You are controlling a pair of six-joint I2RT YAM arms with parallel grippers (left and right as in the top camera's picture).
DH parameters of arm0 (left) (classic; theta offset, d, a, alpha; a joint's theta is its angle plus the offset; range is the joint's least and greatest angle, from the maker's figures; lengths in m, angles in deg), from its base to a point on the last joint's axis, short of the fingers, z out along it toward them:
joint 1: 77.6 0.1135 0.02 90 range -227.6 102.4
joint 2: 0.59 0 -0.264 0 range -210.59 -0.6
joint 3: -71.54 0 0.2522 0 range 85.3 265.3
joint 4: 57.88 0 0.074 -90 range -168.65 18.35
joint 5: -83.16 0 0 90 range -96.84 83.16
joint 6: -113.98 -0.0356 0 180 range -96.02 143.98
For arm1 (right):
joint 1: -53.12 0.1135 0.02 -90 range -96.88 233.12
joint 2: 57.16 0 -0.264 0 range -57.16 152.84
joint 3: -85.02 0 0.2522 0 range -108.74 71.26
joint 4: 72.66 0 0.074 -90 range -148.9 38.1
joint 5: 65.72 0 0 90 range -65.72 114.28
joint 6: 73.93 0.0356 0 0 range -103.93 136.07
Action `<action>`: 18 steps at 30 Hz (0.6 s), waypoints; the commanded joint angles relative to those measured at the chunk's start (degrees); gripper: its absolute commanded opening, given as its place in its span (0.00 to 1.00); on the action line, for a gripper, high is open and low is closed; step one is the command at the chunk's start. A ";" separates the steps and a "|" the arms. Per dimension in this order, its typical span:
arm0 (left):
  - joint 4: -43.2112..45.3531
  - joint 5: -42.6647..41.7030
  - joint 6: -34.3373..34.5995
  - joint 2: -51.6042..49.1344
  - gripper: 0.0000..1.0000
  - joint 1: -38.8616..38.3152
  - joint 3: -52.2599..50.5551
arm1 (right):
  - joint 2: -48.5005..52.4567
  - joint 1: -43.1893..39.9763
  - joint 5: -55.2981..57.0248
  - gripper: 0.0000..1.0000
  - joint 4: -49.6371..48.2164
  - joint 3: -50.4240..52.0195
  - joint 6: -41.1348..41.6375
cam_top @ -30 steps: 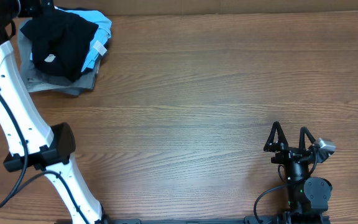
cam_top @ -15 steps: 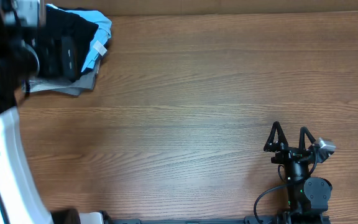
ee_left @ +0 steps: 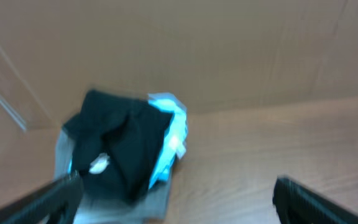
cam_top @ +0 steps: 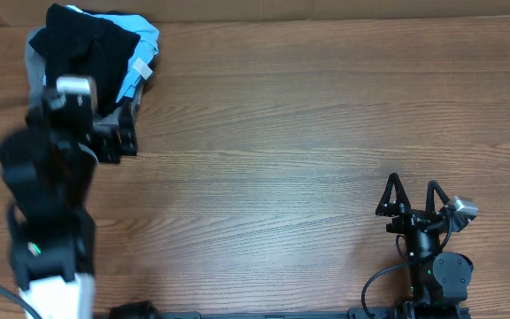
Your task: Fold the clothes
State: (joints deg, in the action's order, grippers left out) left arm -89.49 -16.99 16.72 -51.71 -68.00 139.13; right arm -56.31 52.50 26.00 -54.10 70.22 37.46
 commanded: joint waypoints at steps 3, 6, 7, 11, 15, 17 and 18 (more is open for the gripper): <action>18.16 -1.92 6.29 15.43 1.00 0.07 -23.96 | -0.68 0.24 -0.09 1.00 -0.15 0.59 0.31; 24.63 -1.86 6.45 23.69 1.00 0.07 -34.58 | -0.68 0.24 -0.09 1.00 -0.15 0.59 0.31; 25.57 -1.64 6.45 26.29 1.00 0.07 -37.24 | -0.68 0.24 -0.09 1.00 -0.15 0.59 0.31; 25.66 0.90 7.82 35.60 1.00 0.11 -44.63 | -0.68 0.24 -0.07 1.00 -0.15 0.59 0.31; 25.79 3.32 10.34 42.97 1.00 0.11 -49.35 | -0.68 0.24 -0.07 1.00 -0.15 0.59 0.31; 25.81 3.34 10.32 45.24 1.00 0.11 -50.84 | -0.68 0.24 -0.09 1.00 -0.15 0.59 0.33; 25.79 3.67 10.32 46.14 1.00 0.11 -51.63 | -0.68 0.24 -0.09 1.00 -0.15 0.59 0.31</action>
State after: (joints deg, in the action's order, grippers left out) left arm -64.25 -15.46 25.20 -8.47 -68.00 89.73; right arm -56.31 52.52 26.00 -54.08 70.22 37.48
